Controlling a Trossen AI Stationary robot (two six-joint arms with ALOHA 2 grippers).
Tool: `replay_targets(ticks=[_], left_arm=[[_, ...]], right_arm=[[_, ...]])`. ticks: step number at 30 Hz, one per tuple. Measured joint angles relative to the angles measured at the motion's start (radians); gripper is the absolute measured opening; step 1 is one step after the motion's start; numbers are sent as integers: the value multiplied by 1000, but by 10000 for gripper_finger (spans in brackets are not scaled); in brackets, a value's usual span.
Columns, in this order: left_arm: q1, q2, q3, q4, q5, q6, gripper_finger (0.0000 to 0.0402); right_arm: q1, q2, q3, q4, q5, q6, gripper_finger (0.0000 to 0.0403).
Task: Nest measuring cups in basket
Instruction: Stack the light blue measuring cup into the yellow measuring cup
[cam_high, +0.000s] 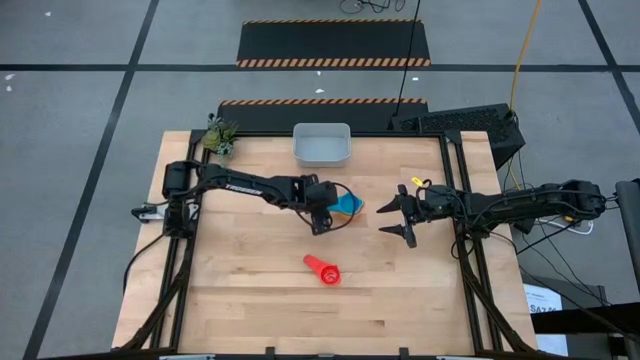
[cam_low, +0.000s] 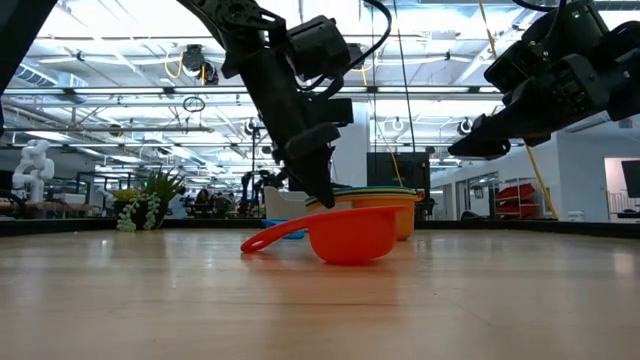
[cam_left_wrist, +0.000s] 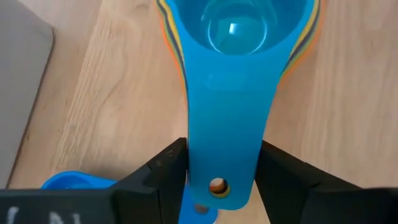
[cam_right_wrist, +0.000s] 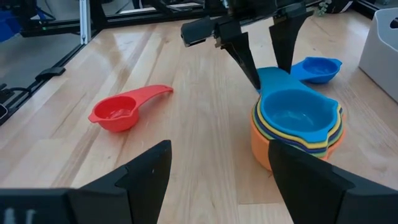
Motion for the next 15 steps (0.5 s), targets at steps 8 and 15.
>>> replay_targets(ticks=[8, 15], left_arm=[[-22, 0, 0, 2, 2, -76, 150], [-50, 0, 0, 1, -14, -189, 248]], right_arm=[[0, 0, 0, 2, 0, 0, 263], [0, -1, 0, 2, 0, -1, 263]])
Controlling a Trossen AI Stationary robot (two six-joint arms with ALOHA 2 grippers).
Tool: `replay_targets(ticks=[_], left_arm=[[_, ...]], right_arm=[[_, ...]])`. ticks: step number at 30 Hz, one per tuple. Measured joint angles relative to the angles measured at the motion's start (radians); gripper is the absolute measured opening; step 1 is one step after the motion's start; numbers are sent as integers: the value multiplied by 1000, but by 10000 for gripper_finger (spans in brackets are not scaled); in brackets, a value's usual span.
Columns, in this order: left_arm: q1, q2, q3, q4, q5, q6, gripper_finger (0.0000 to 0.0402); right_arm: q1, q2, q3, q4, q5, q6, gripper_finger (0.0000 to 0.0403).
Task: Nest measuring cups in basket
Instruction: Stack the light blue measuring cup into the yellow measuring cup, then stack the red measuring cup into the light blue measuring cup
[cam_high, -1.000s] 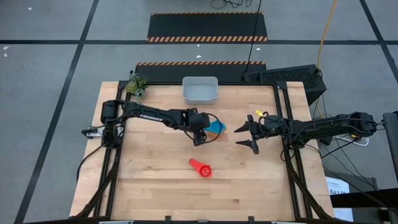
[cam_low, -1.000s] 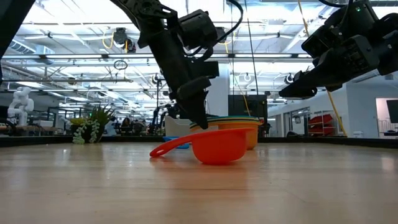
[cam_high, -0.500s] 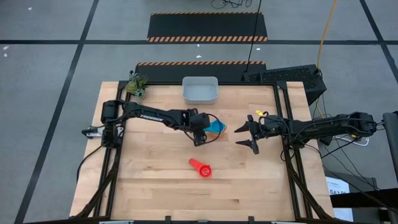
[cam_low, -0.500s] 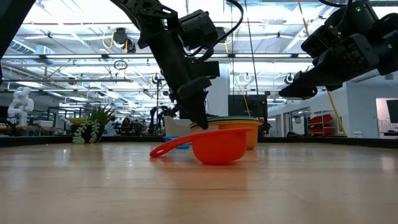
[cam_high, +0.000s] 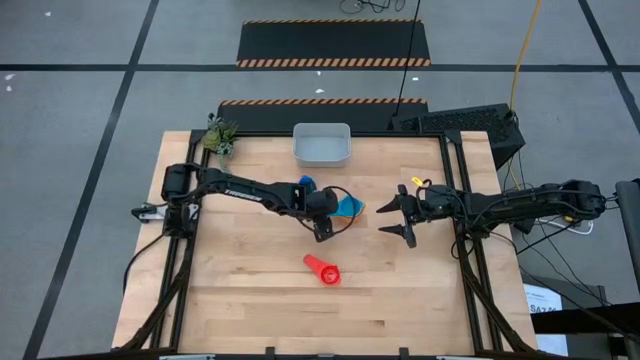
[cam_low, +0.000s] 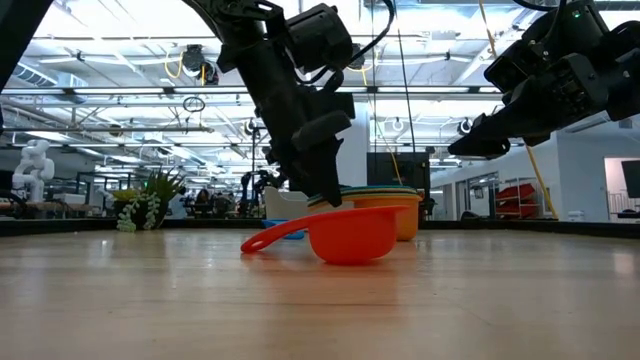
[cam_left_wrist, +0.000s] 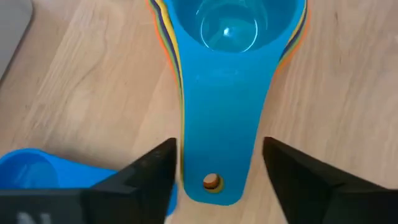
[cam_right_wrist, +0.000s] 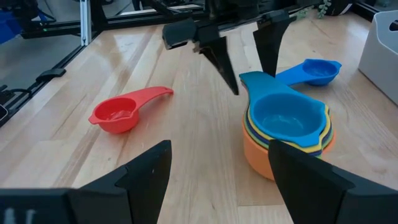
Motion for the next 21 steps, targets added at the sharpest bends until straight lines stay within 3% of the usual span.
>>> replay_targets(ticks=[8, 21], left_arm=[[-47, -38, 4, -67, -23, -76, 322], [-302, -164, 5, -476, -244, -367, 301]], right_arm=[[1, 0, 0, 0, 0, 26, 263], [141, -17, 2, 116, 30, 112, 263]])
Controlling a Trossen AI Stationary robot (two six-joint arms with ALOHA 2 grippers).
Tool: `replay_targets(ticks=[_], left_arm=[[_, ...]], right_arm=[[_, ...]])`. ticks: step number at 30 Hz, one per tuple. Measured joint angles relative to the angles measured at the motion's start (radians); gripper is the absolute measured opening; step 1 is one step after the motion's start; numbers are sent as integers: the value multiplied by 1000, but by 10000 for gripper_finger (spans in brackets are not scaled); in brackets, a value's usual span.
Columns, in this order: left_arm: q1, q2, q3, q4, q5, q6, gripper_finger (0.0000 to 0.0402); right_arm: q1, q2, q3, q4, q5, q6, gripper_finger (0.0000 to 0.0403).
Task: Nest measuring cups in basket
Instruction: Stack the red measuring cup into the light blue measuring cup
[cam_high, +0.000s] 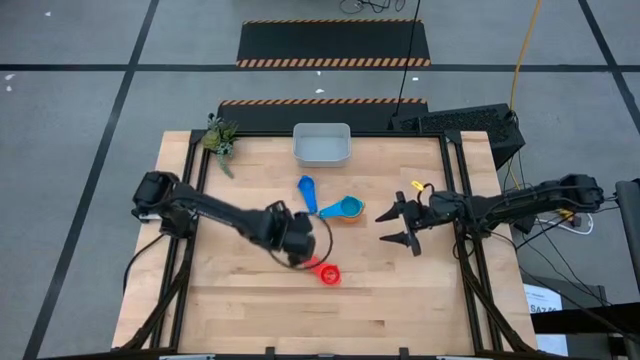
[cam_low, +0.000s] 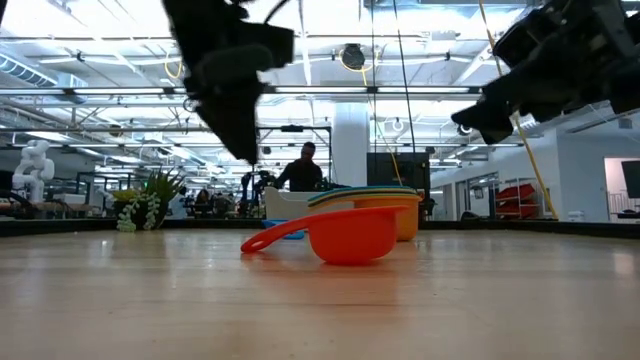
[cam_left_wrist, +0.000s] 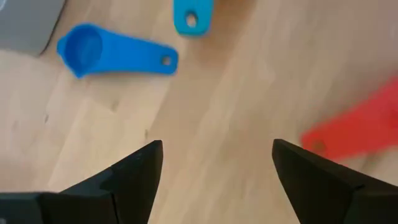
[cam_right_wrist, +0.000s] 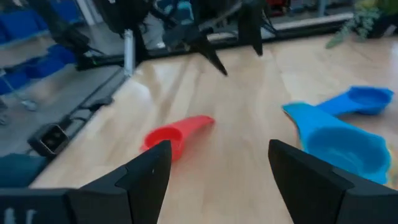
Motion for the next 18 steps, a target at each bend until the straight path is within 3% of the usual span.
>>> replay_targets(ticks=[3, 7, 13, 18], left_arm=[[-77, -1, -10, 36, -32, -24, 301], [-158, 8, -80, 202, -63, -18, 301], [-274, 7, -181, 410, -304, -6, 301], [-323, 7, -203, 471, -393, 15, 301]], right_arm=[[49, 0, 0, 2, 59, 12, 263], [125, 3, 0, -7, 126, 39, 263], [255, 3, 0, -5, 240, 61, 263], [338, 4, 0, -5, 355, 58, 263]])
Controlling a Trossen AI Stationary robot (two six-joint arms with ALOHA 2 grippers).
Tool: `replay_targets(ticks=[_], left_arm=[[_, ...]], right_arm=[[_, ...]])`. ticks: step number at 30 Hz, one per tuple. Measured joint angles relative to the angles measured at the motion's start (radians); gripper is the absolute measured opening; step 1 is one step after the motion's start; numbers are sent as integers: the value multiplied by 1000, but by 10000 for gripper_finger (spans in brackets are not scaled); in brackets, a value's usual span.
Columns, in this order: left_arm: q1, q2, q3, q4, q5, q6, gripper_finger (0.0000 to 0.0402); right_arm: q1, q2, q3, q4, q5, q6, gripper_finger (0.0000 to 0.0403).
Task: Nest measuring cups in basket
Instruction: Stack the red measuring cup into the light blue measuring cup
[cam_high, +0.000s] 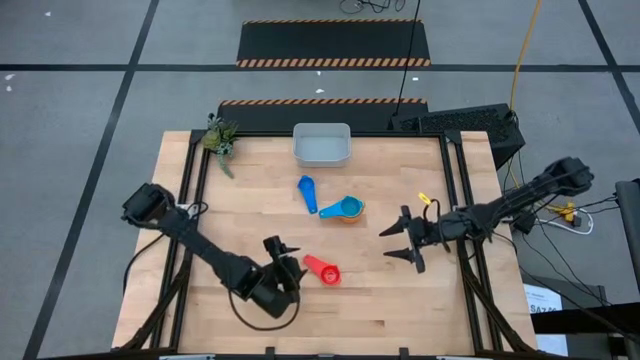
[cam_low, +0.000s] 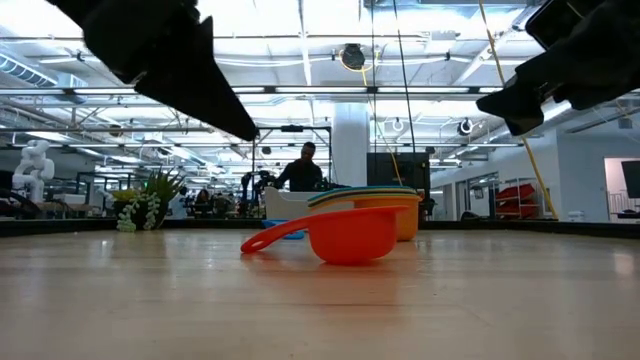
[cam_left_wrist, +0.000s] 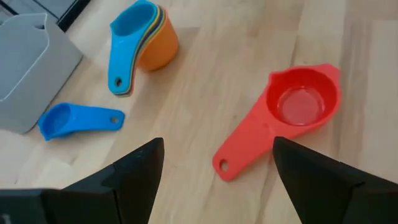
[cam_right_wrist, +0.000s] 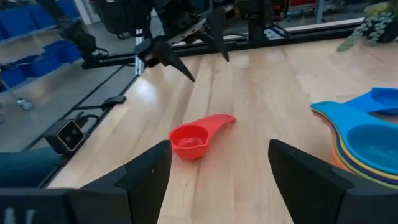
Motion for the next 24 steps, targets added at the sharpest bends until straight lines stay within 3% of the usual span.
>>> replay_targets(ticks=[5, 10, 15, 20, 24], left_arm=[[-8, 0, -33, 93, -3, 59, 301], [3, 0, -57, 180, 1, 105, 301], [1, 0, -97, 341, 51, 125, 301], [2, 0, -170, 512, 99, 158, 301], [-9, 0, -206, 529, 104, 157, 301]], right_arm=[[32, 1, 0, 84, 144, -39, 263], [31, 18, 0, 346, 245, -20, 263], [31, 21, 0, 497, 134, -15, 263], [57, 24, -1, 417, 119, -8, 263], [77, 23, -1, 398, 119, 19, 263]])
